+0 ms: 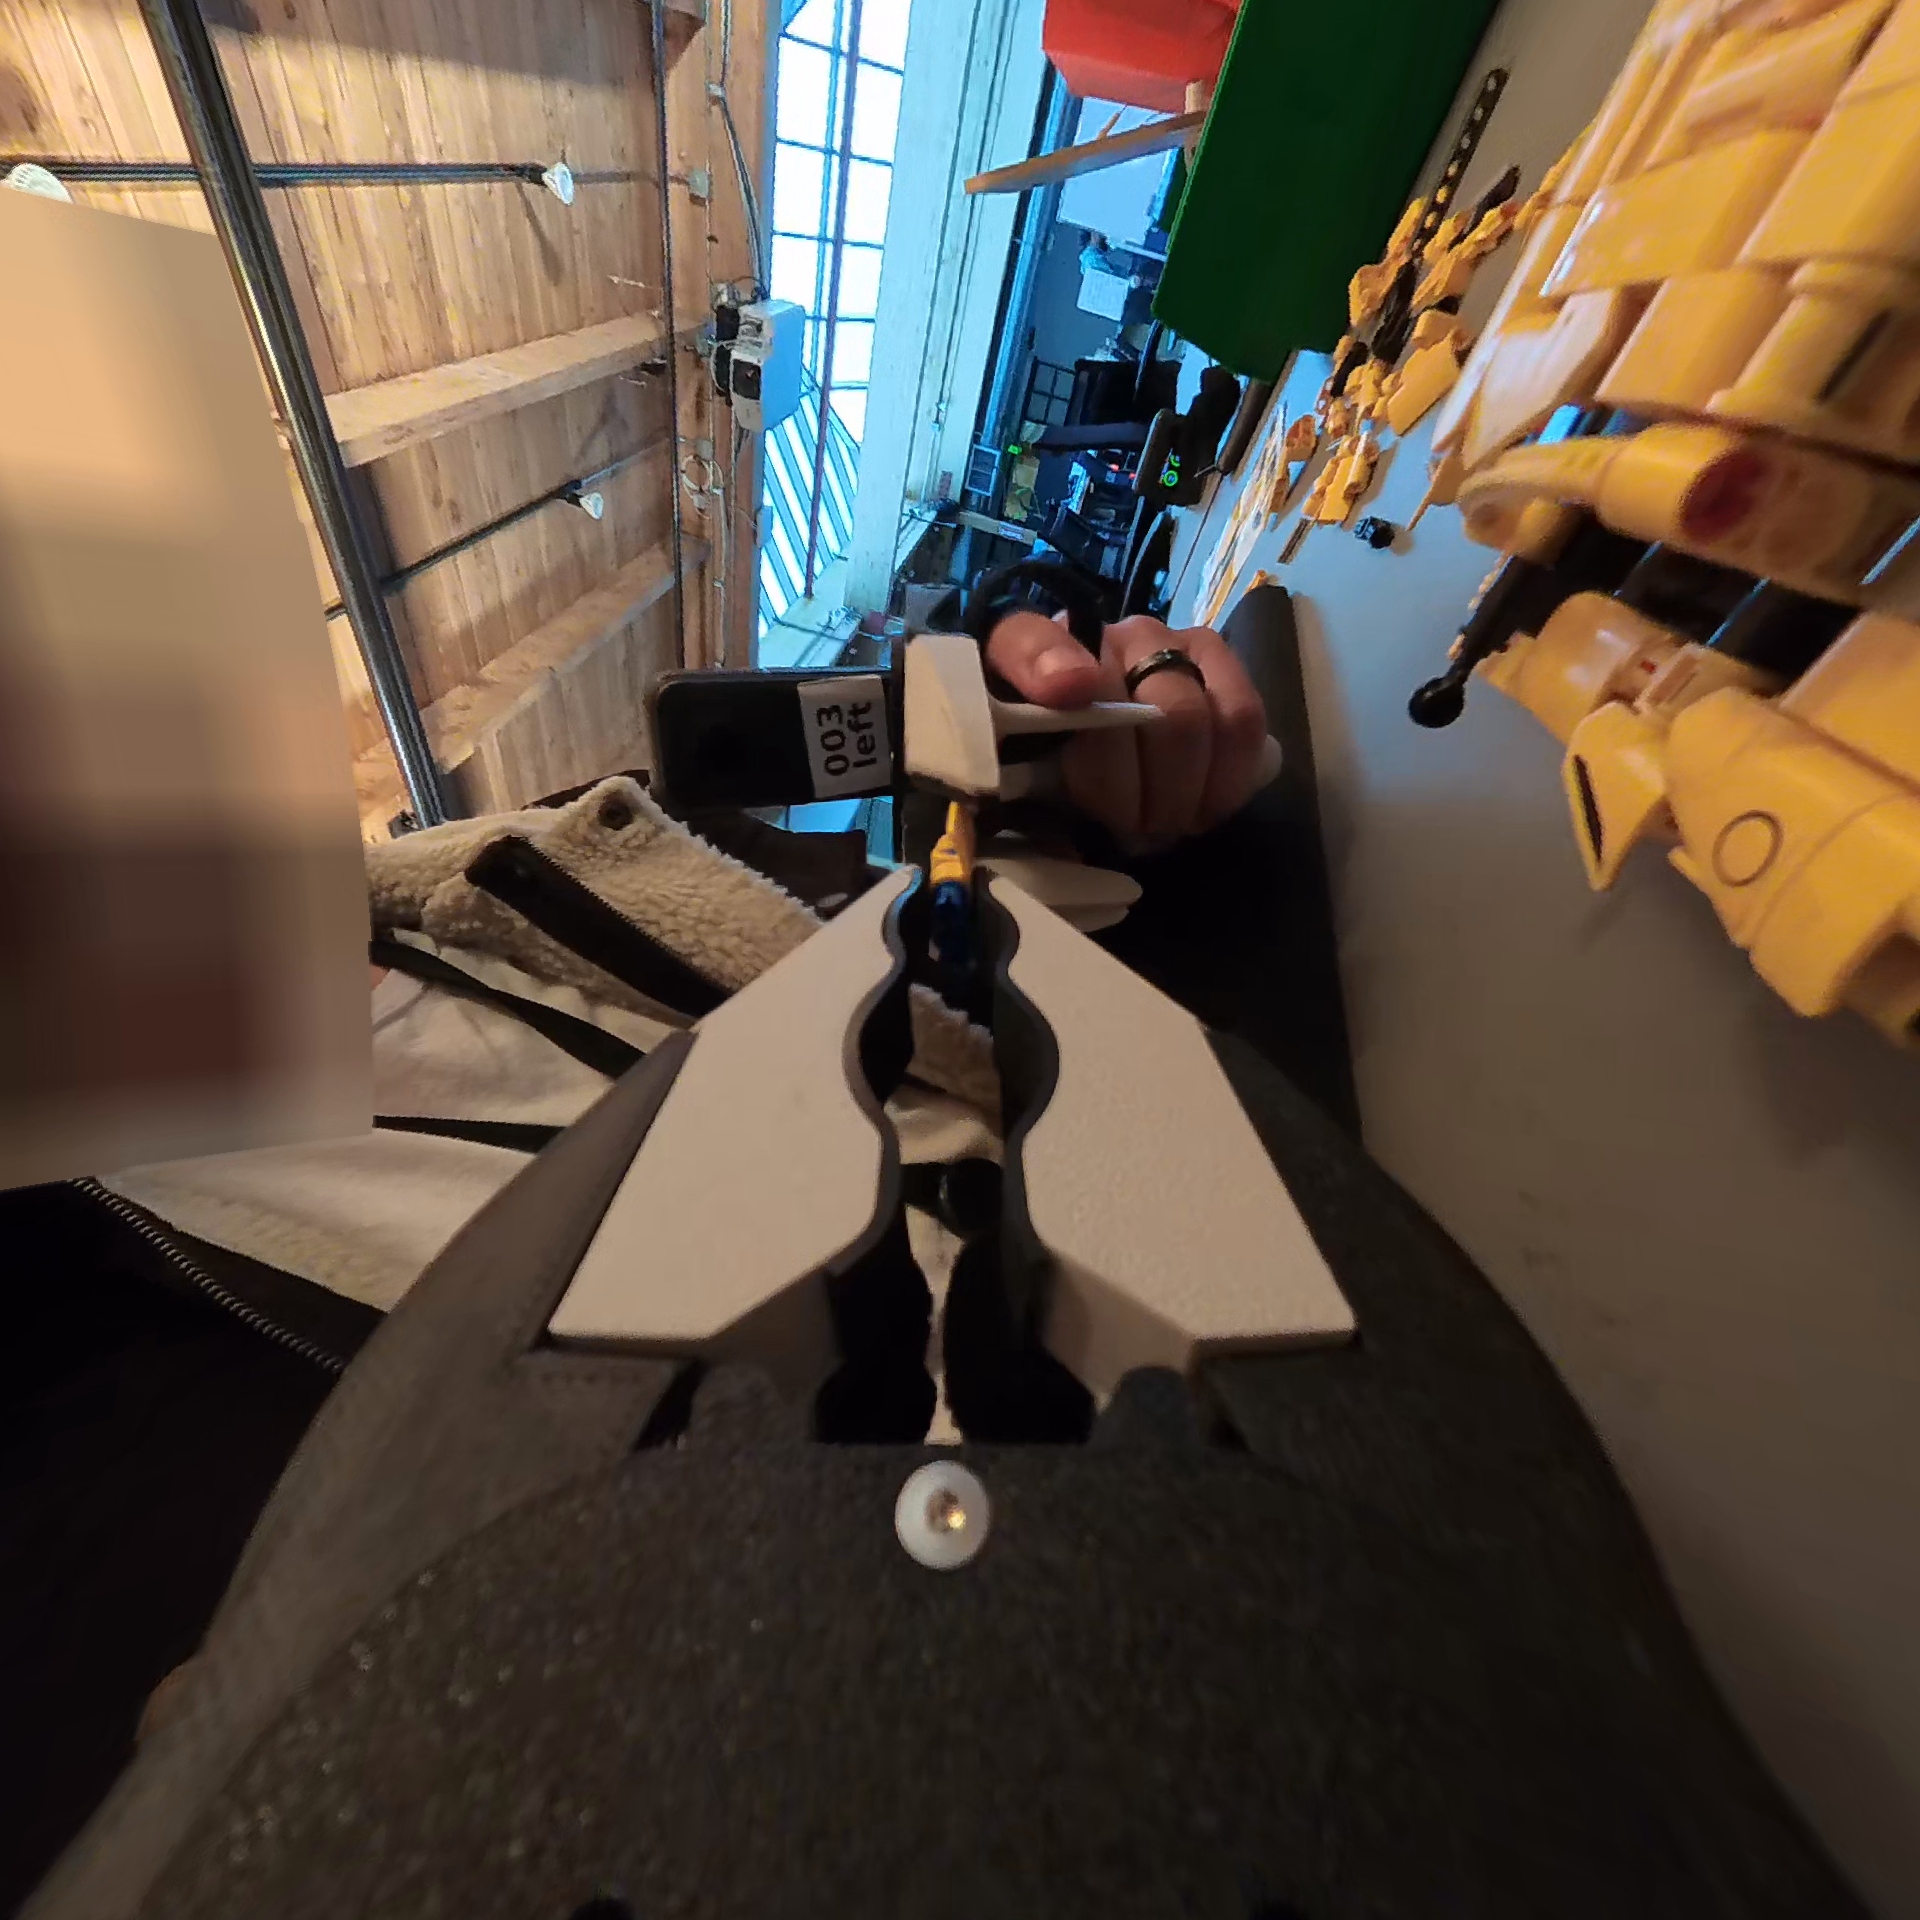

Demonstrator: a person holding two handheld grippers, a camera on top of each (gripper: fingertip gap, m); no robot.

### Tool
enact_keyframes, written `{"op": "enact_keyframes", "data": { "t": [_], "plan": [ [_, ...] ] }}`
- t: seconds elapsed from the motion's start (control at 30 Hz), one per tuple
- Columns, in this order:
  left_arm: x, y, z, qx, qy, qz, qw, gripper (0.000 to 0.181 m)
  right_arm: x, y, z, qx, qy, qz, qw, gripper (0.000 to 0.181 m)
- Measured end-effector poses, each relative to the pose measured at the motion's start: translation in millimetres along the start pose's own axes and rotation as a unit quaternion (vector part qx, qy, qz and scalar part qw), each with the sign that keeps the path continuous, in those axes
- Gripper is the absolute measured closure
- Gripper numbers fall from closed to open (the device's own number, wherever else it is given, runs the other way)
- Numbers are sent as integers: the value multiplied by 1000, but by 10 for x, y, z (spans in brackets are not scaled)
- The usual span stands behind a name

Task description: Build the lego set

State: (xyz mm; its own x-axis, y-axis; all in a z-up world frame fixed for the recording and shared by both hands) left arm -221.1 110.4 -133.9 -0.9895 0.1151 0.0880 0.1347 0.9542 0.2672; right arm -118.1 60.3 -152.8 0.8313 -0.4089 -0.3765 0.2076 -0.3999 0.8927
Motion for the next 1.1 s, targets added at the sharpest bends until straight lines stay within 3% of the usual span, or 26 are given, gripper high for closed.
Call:
{"op": "enact_keyframes", "data": {
  "t": [0.17,0.27,0.33,0.37,0.43,0.47,0.57,0.67,0.87,1.1],
  "plan": [
    [-17,-36,10,-9,5,5,1000,156,14,-32,27,-13,-10,-15,1000,176],
    [-57,-53,14,18,22,8,1000,159,108,84,5,39,1,38,999,176],
    [-107,-37,63,91,65,30,993,160,434,358,-121,133,-35,107,985,176],
    [-149,-24,109,130,104,42,985,160,676,470,-153,193,-41,195,961,175],
    [-234,-69,172,164,173,63,969,154,1181,649,-122,298,-50,388,871,176],
    [-296,-104,202,165,203,59,963,155,1314,741,-67,331,-70,413,845,176],
    [-537,-219,247,165,242,41,955,155,1399,836,120,383,-151,378,829,176],
    [-757,-252,291,129,255,34,958,153,1340,743,234,423,-156,364,815,176],
    [-1003,-340,392,34,290,51,955,139,1267,786,261,435,-113,316,835,175],
    [-1083,-427,390,9,292,64,954,139,1382,894,279,428,-156,249,855,176]
  ]
}}
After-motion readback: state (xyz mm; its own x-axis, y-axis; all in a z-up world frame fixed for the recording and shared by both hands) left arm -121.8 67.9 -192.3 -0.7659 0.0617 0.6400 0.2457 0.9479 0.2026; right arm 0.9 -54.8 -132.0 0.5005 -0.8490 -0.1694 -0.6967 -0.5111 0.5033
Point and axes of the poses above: each gripper's, where its closed fingertips meet, x back along the fingers, z out of its underside, y = z × x across the jaws, the point moved 7 cm from there along x, back along the fingers, and after that the axes turned 14 degrees about -z, right-handed, at the moved point
